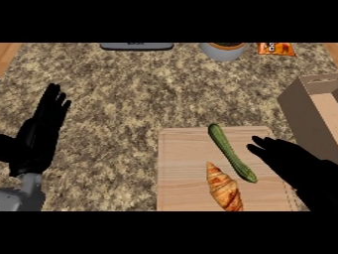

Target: Pick the croissant from the cutting board and place it in the cardboard box

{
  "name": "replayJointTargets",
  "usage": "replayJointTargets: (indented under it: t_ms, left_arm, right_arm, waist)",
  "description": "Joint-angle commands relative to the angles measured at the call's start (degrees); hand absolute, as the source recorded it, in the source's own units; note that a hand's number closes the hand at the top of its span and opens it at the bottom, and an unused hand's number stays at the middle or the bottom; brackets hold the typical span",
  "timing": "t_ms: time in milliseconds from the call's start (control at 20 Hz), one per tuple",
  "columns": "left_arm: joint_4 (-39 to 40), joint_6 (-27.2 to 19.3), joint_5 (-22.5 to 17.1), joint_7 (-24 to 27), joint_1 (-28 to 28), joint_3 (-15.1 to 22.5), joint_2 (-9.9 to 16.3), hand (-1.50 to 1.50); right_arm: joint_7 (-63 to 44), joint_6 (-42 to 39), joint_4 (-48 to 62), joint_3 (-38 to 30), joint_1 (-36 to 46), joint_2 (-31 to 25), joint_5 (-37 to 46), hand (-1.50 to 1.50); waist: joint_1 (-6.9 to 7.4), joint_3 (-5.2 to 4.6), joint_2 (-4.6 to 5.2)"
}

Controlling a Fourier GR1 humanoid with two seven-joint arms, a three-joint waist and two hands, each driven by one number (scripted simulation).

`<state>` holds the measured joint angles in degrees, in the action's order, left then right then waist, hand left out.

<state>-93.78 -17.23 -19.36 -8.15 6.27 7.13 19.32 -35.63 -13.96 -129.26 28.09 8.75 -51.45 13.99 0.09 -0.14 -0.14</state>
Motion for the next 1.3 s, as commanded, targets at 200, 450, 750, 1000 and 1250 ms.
replayJointTargets:
  t_ms: [200,450,750,1000,1250]
  left_arm:
    - [-1.17,1.82,1.45,-0.39,-1.14,-0.83,-1.19,0.0]
    - [1.78,3.46,1.89,2.74,-2.24,-3.53,-2.7,0.0]
    - [-0.47,2.91,4.33,-3.43,1.7,-4.21,-3.4,0.0]
    - [1.42,7.35,2.83,0.92,-0.85,-6.21,-4.21,0.0]
    - [-0.83,3.46,7.04,-3.65,1.1,-4.66,-7.22,0.0]
  right_arm:
    - [-18.31,-6.31,-0.18,10.89,7.49,15.67,7.54,-1.5]
    - [-14.41,-5.91,4.18,11.25,1.71,19.47,14.86,-1.5]
    - [-15.37,-10.73,5.63,12.1,0.62,26.08,17.87,-1.5]
    - [-8.83,-5.4,8.27,13.98,-4.24,27.03,27.52,-1.5]
    - [-0.26,-7.34,13.59,6.01,-5.3,26.15,25.87,-1.5]
  waist:
    - [0.47,0.07,0.09]
    - [0.02,0.13,0.12]
    - [-0.08,0.13,0.09]
    - [-0.13,0.13,0.09]
    - [-0.12,0.15,0.11]
